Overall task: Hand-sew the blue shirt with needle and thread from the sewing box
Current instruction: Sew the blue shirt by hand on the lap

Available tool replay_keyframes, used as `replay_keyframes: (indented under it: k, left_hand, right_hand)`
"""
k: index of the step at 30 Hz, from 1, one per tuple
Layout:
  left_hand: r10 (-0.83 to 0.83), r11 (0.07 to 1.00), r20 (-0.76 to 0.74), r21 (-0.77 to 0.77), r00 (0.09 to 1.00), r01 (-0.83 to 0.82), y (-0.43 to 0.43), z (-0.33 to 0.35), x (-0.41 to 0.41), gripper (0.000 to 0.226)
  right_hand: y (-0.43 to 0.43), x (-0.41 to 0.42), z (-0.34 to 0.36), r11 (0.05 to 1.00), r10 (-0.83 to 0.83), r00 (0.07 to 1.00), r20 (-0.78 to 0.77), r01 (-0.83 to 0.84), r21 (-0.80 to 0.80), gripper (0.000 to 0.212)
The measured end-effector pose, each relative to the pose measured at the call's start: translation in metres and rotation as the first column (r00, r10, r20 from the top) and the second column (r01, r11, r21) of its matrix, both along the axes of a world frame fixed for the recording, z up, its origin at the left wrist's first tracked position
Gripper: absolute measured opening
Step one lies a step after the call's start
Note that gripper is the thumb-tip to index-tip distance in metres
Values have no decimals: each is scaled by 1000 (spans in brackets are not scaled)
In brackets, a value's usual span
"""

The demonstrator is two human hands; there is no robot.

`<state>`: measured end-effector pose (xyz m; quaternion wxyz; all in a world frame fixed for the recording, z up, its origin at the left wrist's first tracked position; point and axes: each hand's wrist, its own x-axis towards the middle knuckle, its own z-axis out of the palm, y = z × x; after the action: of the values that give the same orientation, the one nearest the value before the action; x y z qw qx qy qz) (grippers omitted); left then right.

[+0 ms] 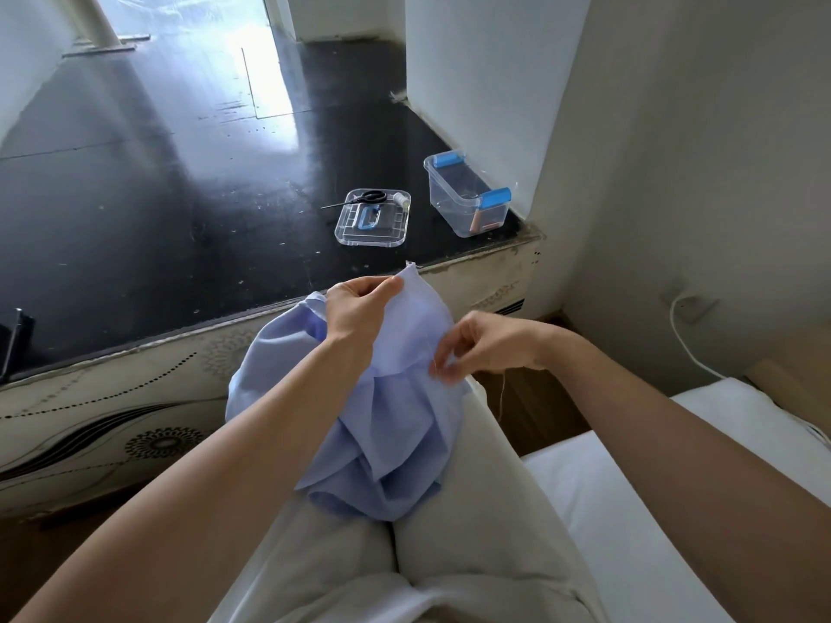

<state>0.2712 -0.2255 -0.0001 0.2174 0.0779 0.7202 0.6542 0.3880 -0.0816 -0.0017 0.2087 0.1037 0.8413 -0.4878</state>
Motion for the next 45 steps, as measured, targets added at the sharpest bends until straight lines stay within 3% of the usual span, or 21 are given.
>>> replay_keyframes:
  k: [1,3,5,10,15,19,22,24,27,31,36,39,42,45]
  left_hand:
    - [-3,1000,24,16,1000,2,1,0,0,12]
    - [-19,998,78,53,997,15,2,-1,0,9]
    - [-43,996,133,86,990,32,2,0,0,9]
    - [-64,994,203,100,977,44,1,0,0,11]
    - [-155,983,223,130,962,128,0,-6,-3,14]
    - [-85,993,219,93,972,66,0,-10,-6,7]
    - [39,997,280,52,959,-55,1,-13,-9,19]
    - [58,997,282,25,958,-68,1,-13,-12,23]
    - [23,997,313,64,949,-46,1,-10,-11,15]
    - [-46,996,306,91,951,19,2,-9,-9,16]
    - [-68,997,353,64,933,48,4,-6,-5,32]
    - [-123,989,323,116,938,90,4,-7,-3,16]
    - [-129,988,345,123,930,91,0,-6,-5,12]
    - [-34,997,405,81,914,1,1,-5,-8,18]
  right_hand:
    - [1,-4,-5,992,-122,985,-121,124,13,15]
    - [-2,-10,-7,911,-406,840,-361,402,-90,12]
    - [-7,-16,-9,844,-523,708,-475,509,-170,15]
    - [-25,-31,-18,834,-461,664,-589,551,-31,31]
    - [-30,-39,-28,801,-464,608,-644,598,-14,23]
    - [-26,-32,-24,895,-395,689,-607,438,-85,15]
    - [-19,-15,-14,981,-171,915,-367,123,-150,8]
    - [-17,-5,-11,988,-15,979,-201,-16,-153,8]
    - [-12,-1,-11,983,-141,963,-230,108,-152,10]
    - [-12,-13,-13,885,-462,759,-458,424,-190,17]
    - [-25,-30,-18,838,-507,660,-554,528,-139,23]
    - [-30,-34,-20,819,-504,610,-611,563,-113,16]
    - [-26,-31,-21,879,-442,680,-584,459,-131,14]
    - [-22,-20,-17,963,-267,872,-409,228,-142,12]
